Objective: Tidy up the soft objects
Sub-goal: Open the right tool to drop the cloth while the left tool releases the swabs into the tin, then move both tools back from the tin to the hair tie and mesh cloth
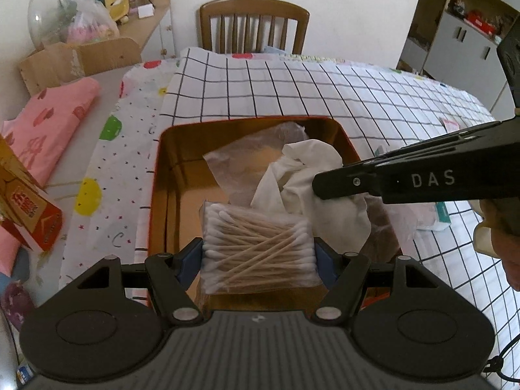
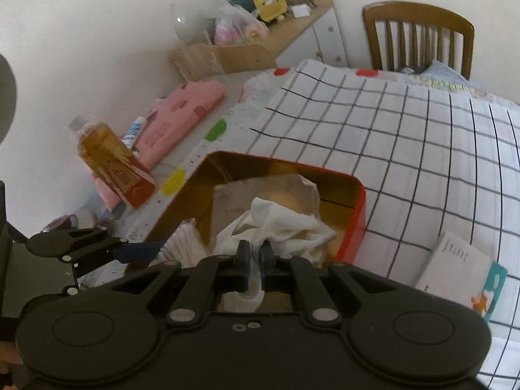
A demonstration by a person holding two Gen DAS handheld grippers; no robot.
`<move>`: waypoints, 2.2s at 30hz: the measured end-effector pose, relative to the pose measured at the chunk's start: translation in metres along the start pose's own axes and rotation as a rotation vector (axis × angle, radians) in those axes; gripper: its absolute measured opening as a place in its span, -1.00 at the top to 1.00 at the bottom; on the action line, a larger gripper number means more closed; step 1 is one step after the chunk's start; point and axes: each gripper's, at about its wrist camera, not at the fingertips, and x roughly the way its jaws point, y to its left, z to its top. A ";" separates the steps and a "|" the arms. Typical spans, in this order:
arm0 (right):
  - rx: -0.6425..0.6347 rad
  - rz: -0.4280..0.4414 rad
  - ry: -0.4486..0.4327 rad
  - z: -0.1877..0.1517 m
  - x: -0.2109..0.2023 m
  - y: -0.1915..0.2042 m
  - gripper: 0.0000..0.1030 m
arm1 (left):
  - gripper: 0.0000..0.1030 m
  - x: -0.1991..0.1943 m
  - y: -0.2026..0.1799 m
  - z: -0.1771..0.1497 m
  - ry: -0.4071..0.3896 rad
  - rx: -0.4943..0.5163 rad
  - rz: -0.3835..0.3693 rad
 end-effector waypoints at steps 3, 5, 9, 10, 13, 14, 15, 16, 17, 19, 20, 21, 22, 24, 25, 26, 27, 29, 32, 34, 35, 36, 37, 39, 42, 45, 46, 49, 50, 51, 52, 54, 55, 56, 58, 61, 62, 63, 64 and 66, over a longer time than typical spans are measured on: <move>0.004 -0.002 0.014 -0.002 0.004 -0.002 0.82 | -0.37 0.005 -0.002 0.000 0.013 0.008 -0.002; -0.007 -0.006 0.021 -0.003 0.005 -0.001 0.76 | -0.37 0.008 -0.002 0.000 0.023 0.012 -0.003; -0.024 -0.021 0.028 -0.005 0.007 0.000 0.68 | -0.38 0.013 -0.002 0.000 0.038 0.013 -0.011; -0.024 -0.022 0.027 -0.005 0.006 0.000 0.66 | -0.38 0.014 -0.002 0.001 0.039 0.011 -0.013; -0.026 -0.025 0.030 -0.006 0.004 0.000 0.60 | -0.39 0.015 -0.001 0.001 0.042 0.006 -0.018; -0.026 -0.024 0.034 -0.006 0.004 0.000 0.59 | -0.39 0.015 -0.001 0.001 0.042 0.005 -0.019; -0.024 -0.022 0.038 -0.006 0.004 0.000 0.55 | -0.38 0.015 -0.001 0.000 0.041 0.002 -0.022; -0.020 -0.020 0.042 -0.006 0.003 -0.001 0.48 | -0.38 0.015 -0.001 0.000 0.039 0.000 -0.024; -0.014 -0.014 0.042 -0.007 0.003 -0.001 0.45 | -0.39 0.015 0.000 0.000 0.038 -0.001 -0.026; -0.010 -0.011 0.040 -0.007 0.001 -0.001 0.41 | -0.40 0.014 0.000 0.000 0.036 -0.001 -0.026; -0.012 -0.011 0.038 -0.007 0.000 -0.001 0.40 | -0.41 0.013 0.000 0.000 0.033 -0.002 -0.026; -0.015 -0.011 0.036 -0.007 -0.001 0.000 0.37 | -0.41 0.013 0.000 0.000 0.030 -0.003 -0.026; -0.018 -0.011 0.033 -0.007 -0.003 0.000 0.33 | -0.43 0.012 0.000 -0.001 0.027 -0.004 -0.025; -0.017 -0.005 0.024 -0.007 -0.006 0.001 0.29 | -0.46 0.009 0.001 -0.002 0.022 -0.009 -0.023; -0.016 -0.001 0.020 -0.007 -0.008 0.001 0.28 | -0.47 0.008 0.001 -0.002 0.018 -0.012 -0.022; -0.016 0.000 0.014 -0.007 -0.010 0.002 0.28 | -0.48 0.006 0.001 -0.002 0.014 -0.014 -0.023; -0.016 0.002 0.011 -0.007 -0.012 0.002 0.26 | -0.48 0.005 0.001 -0.002 0.012 -0.015 -0.025; -0.016 0.005 0.004 -0.007 -0.016 0.002 0.24 | -0.48 0.002 0.001 -0.003 0.007 -0.015 -0.021; -0.021 0.004 -0.010 -0.008 -0.023 0.003 0.21 | -0.48 -0.004 0.002 -0.003 -0.005 -0.023 -0.024; -0.021 0.008 -0.023 -0.008 -0.030 0.003 0.18 | -0.48 -0.010 0.002 -0.004 -0.017 -0.030 -0.028; -0.022 0.012 -0.031 -0.009 -0.033 0.003 0.18 | -0.48 -0.013 0.002 -0.004 -0.024 -0.032 -0.027; -0.024 0.013 -0.038 -0.010 -0.037 0.004 0.16 | -0.48 -0.016 0.001 -0.004 -0.030 -0.033 -0.027; -0.029 0.014 -0.046 -0.010 -0.042 0.005 0.14 | -0.48 -0.019 0.001 -0.004 -0.036 -0.033 -0.028; -0.042 0.017 -0.063 -0.011 -0.050 0.007 0.09 | -0.48 -0.026 -0.001 -0.003 -0.052 -0.034 -0.029; -0.048 0.025 -0.081 -0.013 -0.062 0.009 -0.03 | -0.48 -0.037 -0.005 -0.001 -0.078 -0.034 -0.038; -0.049 0.031 -0.110 -0.016 -0.078 0.011 -0.06 | -0.48 -0.048 -0.011 0.001 -0.103 -0.031 -0.046; -0.051 0.031 -0.118 -0.017 -0.083 0.012 -0.08 | -0.48 -0.052 -0.013 0.002 -0.112 -0.029 -0.047; -0.058 0.025 -0.151 -0.021 -0.098 0.013 -0.18 | -0.49 -0.064 -0.021 0.004 -0.138 -0.016 -0.054; -0.060 0.022 -0.161 -0.023 -0.103 0.013 -0.19 | -0.49 -0.068 -0.025 0.004 -0.148 -0.011 -0.056; -0.062 0.020 -0.169 -0.024 -0.108 0.013 -0.22 | -0.49 -0.072 -0.027 0.005 -0.154 -0.010 -0.060; -0.064 0.016 -0.176 -0.026 -0.113 0.014 -0.24 | -0.49 -0.075 -0.030 0.005 -0.161 -0.009 -0.065; -0.073 0.007 -0.186 -0.030 -0.123 0.015 -0.25 | -0.50 -0.082 -0.037 0.005 -0.178 -0.002 -0.070; -0.077 0.004 -0.194 -0.032 -0.128 0.015 -0.29 | -0.57 -0.085 -0.040 0.006 -0.185 0.002 -0.071; -0.080 0.000 -0.203 -0.035 -0.134 0.014 -0.32 | -0.60 -0.088 -0.044 0.006 -0.195 0.006 -0.076; -0.083 -0.004 -0.221 -0.040 -0.146 0.014 -0.39 | -0.60 -0.093 -0.051 0.007 -0.210 0.017 -0.083; -0.084 -0.011 -0.250 -0.049 -0.164 0.012 -0.49 | -0.60 -0.099 -0.063 0.008 -0.227 0.034 -0.097; -0.083 -0.014 -0.260 -0.052 -0.170 0.011 -0.50 | -0.61 -0.100 -0.068 0.008 -0.233 0.041 -0.102; -0.083 -0.018 -0.270 -0.055 -0.175 0.009 -0.54 | -0.61 -0.102 -0.073 0.009 -0.237 0.046 -0.105; -0.082 -0.024 -0.280 -0.057 -0.181 0.007 -0.57 | -0.61 -0.104 -0.078 0.009 -0.241 0.049 -0.109; -0.079 -0.036 -0.300 -0.063 -0.194 0.002 -0.62 | -0.63 -0.106 -0.088 0.009 -0.248 0.055 -0.120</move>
